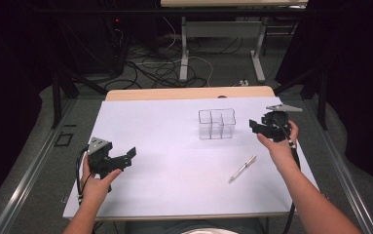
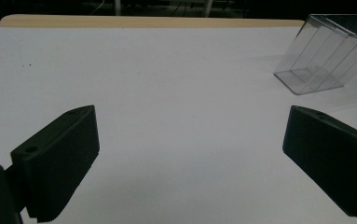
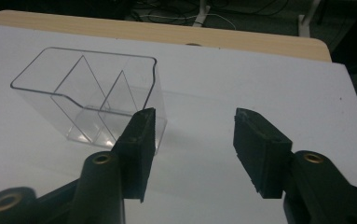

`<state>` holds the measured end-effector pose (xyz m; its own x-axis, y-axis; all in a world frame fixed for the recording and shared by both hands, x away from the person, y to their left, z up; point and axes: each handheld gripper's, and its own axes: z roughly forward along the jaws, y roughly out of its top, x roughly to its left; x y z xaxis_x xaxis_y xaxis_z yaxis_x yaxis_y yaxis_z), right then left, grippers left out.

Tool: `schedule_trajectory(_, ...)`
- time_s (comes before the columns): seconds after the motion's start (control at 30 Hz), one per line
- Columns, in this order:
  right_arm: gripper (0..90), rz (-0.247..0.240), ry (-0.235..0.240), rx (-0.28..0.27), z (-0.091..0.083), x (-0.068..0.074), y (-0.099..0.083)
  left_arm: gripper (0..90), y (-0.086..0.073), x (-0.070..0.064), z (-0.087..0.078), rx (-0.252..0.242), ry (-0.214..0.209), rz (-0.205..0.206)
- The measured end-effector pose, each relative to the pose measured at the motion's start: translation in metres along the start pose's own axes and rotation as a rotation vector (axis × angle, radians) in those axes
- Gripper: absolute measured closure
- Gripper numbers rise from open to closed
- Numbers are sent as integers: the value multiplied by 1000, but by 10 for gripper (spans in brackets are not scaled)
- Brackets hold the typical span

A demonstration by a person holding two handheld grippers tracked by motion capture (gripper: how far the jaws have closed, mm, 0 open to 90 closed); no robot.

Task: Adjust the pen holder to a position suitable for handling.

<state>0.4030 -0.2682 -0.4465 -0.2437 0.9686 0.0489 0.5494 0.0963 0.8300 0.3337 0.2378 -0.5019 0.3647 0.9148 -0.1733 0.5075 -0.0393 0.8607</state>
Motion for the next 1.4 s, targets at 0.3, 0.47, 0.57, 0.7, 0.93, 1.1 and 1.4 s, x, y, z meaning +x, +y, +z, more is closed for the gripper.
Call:
schedule_trajectory(0.3, 699, -40, -7, 10, 12, 6, 29, 39, 0, 0, 1, -5, 4, -4)
schedule_trajectory(0.47, 789, -28, -5, 40, 26, 8, 38, 43, -1, 0, 2, -3, 3, -4)
schedule_trajectory(0.57, 861, -28, -16, 59, 37, 9, 40, 44, -1, 0, 2, -1, 3, -4)
schedule_trajectory(0.7, 900, -34, -26, 69, 51, 11, 41, 45, -1, 1, 3, 1, 4, -4)
schedule_trajectory(0.93, 900, -5, -61, 123, 75, 9, 35, 49, -1, 2, 3, 5, 8, -7)
schedule_trajectory(1.1, 900, 9, -82, 143, 86, 10, 32, 51, -2, 2, 5, 5, 7, -9)
schedule_trajectory(1.4, 900, 38, -37, 177, 97, 17, 21, 55, -2, 3, 6, 9, 11, -15)
